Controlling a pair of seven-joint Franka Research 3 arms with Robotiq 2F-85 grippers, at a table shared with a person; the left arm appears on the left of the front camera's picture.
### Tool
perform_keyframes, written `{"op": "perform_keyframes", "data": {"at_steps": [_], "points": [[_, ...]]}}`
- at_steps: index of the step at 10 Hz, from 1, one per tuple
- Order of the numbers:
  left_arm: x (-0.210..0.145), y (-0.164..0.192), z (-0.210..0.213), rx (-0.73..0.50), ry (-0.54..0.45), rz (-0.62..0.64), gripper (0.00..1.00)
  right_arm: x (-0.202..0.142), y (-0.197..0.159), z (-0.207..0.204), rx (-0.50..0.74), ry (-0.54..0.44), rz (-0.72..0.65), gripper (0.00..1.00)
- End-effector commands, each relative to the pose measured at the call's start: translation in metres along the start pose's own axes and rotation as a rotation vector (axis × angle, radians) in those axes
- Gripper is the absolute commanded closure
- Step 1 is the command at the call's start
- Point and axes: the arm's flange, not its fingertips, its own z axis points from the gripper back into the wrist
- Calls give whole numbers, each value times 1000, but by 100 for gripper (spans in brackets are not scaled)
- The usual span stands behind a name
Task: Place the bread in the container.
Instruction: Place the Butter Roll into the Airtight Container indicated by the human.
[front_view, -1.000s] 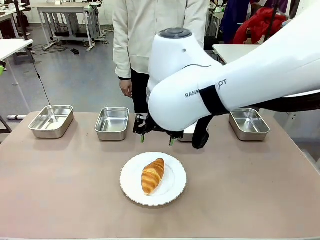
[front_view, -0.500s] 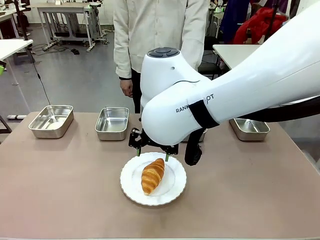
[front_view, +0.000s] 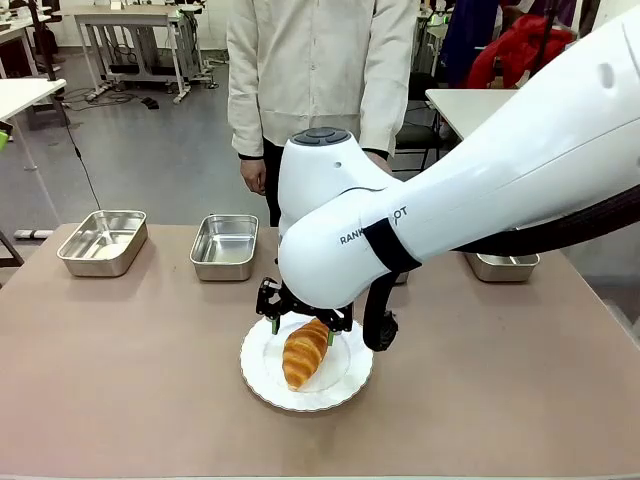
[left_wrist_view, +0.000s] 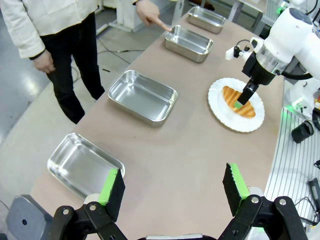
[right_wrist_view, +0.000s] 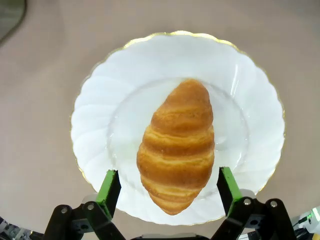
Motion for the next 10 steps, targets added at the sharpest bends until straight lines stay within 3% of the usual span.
{"op": "perform_keyframes", "data": {"at_steps": [1, 6, 7, 8, 9, 10], "points": [[1, -2, 2, -9, -21, -15, 0, -3, -3, -10, 27, 12, -36, 0], [1, -2, 2, -9, -21, -15, 0, 0, -7, -28, 24, 49, -14, 0], [1, -2, 2, -9, -21, -15, 0, 1, -6, -30, 20, 43, -10, 20], [1, -2, 2, -9, -21, -15, 0, 1, -6, -30, 16, 45, -9, 20], [1, -2, 2, -9, -21, -15, 0, 1, -6, -30, 12, 50, -8, 40], [1, -2, 2, -9, -21, -15, 0, 1, -6, -29, 9, 55, -9, 25]]}}
